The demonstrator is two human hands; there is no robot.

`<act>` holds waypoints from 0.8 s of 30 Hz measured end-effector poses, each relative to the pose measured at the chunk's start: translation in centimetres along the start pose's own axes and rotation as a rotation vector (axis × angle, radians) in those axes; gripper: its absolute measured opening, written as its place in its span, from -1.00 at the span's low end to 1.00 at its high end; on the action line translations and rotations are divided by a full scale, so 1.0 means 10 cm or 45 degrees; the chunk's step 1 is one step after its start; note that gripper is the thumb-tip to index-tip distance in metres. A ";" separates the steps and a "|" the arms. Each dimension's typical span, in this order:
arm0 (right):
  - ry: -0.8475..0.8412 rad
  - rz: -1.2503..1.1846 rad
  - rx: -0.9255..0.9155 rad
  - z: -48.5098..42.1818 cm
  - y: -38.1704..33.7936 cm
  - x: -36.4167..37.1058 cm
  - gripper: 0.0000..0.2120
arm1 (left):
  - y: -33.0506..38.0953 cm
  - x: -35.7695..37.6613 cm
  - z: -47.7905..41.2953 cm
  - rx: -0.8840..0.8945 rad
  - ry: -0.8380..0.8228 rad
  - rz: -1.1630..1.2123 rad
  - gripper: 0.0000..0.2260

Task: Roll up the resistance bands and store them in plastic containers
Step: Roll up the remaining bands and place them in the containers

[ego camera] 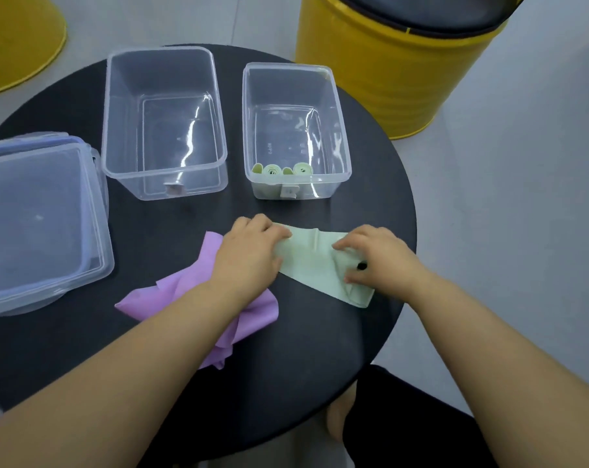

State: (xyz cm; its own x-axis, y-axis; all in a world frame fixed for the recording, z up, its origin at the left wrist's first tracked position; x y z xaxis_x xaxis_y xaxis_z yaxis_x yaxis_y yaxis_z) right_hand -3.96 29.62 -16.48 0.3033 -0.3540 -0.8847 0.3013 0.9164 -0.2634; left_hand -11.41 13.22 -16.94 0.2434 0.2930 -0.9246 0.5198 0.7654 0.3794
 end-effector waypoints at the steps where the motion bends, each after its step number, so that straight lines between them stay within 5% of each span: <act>1: 0.064 -0.057 0.014 -0.01 0.05 -0.01 -0.57 | 0.00 -0.05 -0.02 -0.004 0.062 0.070 -0.73; 6: 0.227 -0.519 0.197 0.06 0.30 -0.17 -0.89 | 0.05 -0.42 0.00 -0.128 0.085 0.607 -0.91; 10: 0.275 -0.914 0.315 0.30 0.33 -0.38 -0.70 | 0.19 -0.82 0.22 -0.244 -0.005 1.182 -0.87; 14: 0.227 -1.208 0.278 0.73 0.15 -0.56 -0.59 | 0.45 -1.33 0.48 -0.175 -0.039 1.442 -0.88; 20: 0.452 -1.392 0.017 1.45 -0.32 -0.82 -0.88 | 0.79 -1.76 0.93 -0.165 -0.234 1.361 -0.90; 24: 0.154 -1.395 -0.370 1.89 -0.97 -0.98 -0.35 | 0.97 -1.98 1.27 -0.123 -0.285 1.300 -0.90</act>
State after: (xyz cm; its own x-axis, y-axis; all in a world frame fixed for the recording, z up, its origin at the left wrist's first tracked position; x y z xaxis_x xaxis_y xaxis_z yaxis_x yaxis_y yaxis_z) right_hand 7.24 20.72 2.00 -0.0878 -0.9847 -0.1508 0.1248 0.1393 -0.9823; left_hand -0.80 7.58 5.43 0.6805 0.7201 -0.1353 -0.0830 0.2593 0.9622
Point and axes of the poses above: each hand's wrist, its own z-axis away from the middle knuckle, its own x-axis out of the palm, y = z × x, the point moved 6 cm from there along -z, towards the middle knuckle, and after that the axes turned 5 degrees about y, right-handed, at the moved point
